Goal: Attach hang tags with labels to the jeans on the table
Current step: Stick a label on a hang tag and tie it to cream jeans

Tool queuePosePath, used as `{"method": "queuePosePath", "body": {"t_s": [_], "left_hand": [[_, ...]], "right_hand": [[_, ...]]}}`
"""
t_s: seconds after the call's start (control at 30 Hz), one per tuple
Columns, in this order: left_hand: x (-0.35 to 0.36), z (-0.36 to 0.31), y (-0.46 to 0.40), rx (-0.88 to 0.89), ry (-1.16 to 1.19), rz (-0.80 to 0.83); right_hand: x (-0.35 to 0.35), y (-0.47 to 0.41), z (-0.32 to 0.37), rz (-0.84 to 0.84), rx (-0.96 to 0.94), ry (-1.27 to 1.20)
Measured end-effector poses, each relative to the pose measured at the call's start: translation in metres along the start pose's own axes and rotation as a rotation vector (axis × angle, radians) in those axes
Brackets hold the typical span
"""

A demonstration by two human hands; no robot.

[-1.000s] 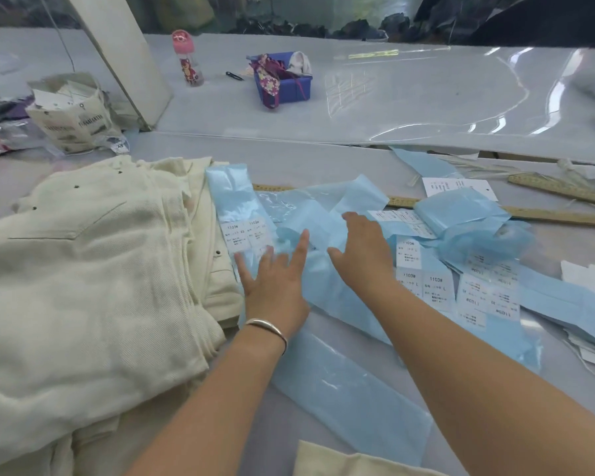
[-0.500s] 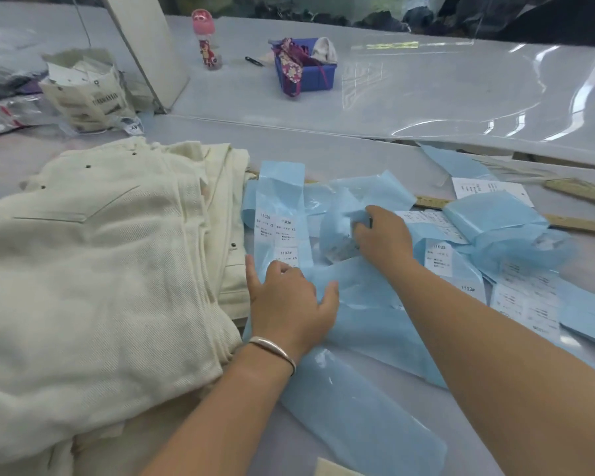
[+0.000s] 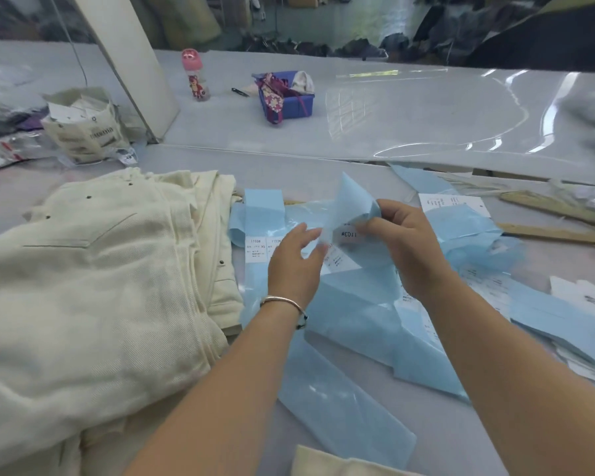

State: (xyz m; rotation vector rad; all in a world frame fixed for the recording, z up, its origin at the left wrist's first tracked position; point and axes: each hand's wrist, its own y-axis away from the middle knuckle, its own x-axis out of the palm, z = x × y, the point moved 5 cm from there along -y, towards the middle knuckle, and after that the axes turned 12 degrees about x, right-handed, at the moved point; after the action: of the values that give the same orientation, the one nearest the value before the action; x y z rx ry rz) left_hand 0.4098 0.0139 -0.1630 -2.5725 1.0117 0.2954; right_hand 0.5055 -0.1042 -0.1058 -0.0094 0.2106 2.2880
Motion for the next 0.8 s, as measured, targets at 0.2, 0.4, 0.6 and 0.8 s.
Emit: {"method": "queuePosePath", "body": {"t_s": [0.2,0.4,0.6,0.8], "left_hand": [[-0.012,-0.035,-0.007,-0.132,0.592,0.016],[-0.027,-0.056,0.003,-0.146,0.576,0.122],[-0.028,-0.046,0.015,-0.228,0.54,0.079],[-0.027,-0.04,0.015,-0.27,0.548,0.083]], "right_hand": [[-0.043,0.009,0.029,-0.48,-0.132,0.18],[-0.046,0.027,0.057,-0.752,-0.409,0.499],[-0.017,0.052,0.063,-0.63,-0.603,0.662],[0.025,0.068,0.051,-0.382,-0.893,0.991]]}}
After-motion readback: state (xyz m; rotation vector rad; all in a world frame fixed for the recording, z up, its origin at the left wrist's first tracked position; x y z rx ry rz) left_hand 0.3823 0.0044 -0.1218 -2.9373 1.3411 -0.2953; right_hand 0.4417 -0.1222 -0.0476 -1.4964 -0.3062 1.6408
